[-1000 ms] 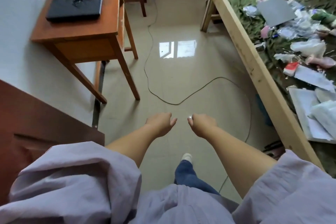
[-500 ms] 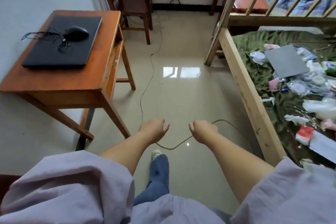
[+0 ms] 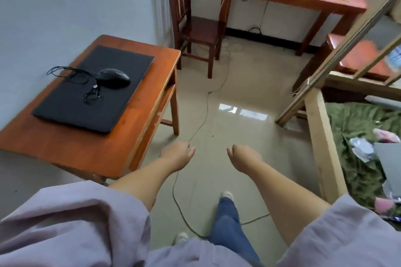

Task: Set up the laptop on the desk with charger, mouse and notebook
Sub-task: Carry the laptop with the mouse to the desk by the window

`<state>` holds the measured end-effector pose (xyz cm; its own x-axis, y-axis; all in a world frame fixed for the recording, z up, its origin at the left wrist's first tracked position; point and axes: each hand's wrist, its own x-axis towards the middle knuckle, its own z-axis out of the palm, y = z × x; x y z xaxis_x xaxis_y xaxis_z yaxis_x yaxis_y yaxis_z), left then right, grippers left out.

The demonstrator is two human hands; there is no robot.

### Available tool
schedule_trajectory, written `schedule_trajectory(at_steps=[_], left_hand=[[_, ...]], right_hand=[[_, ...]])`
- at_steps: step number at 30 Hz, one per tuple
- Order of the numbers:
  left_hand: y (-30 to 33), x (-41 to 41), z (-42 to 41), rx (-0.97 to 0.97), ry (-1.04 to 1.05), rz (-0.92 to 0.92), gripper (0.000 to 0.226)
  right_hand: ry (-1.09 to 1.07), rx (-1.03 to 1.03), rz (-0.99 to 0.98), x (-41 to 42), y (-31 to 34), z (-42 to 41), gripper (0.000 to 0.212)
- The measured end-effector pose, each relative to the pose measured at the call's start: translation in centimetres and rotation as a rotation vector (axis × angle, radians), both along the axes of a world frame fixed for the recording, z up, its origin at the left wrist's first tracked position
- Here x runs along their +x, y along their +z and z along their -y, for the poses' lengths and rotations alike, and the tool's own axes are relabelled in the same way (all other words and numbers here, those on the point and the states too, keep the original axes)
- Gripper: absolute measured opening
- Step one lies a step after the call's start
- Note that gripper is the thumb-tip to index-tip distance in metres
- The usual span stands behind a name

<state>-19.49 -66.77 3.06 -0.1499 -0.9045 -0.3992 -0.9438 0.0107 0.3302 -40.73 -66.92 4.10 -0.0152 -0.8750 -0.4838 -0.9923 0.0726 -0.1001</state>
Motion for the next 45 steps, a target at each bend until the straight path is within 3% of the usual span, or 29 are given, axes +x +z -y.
schedule_trajectory(at_steps=[2, 6, 11, 20, 24, 29, 32, 37, 41, 45], left_hand=[[0.0, 1.0, 2.6, -0.003, 0.100, -0.015, 0.042], [0.1, 3.4, 7.2, -0.038, 0.370, -0.049, 0.041], [0.9, 6.1, 9.8, -0.057, 0.682, 0.030, 0.040], [3.4, 15.1, 9.8, -0.169, 1.190, 0.184, 0.046], [2.9, 21.0, 9.7, -0.153, 1.398, 0.224, 0.046], [1.4, 25.8, 10.3, -0.091, 1.556, 0.202, 0.039], [1.2, 27.3, 10.6, -0.042, 1.631, 0.217, 0.037], [0.5, 28.6, 11.6, -0.013, 1.880, 0.017, 0.042], [-0.3, 28.4, 11.9, 0.012, 1.983, -0.017, 0.047], [-0.4, 28.6, 12.5, 0.023, 2.041, 0.014, 0.048]], right_hand=[[0.089, 0.005, 0.002, 0.8, 0.0, 4.8, 0.037], [0.428, 0.002, -0.063, 3.7, 0.9, 14.2, 0.015], [0.718, -0.064, -0.034, 8.7, 3.0, 23.1, 0.019], [0.993, -0.111, 0.098, 22.0, 4.4, 32.3, 0.030], [1.129, -0.182, 0.055, 28.1, 4.2, 36.2, 0.021], [1.121, -0.201, 0.021, 32.7, 3.5, 40.1, 0.026], [0.982, -0.177, 0.107, 34.8, 2.9, 41.7, 0.031], [0.945, -0.201, 0.102, 37.7, 1.7, 42.8, 0.037], [0.912, -0.229, 0.108, 39.6, 1.1, 43.4, 0.040], [0.751, -0.106, 0.208, 40.1, -0.3, 43.9, 0.041]])
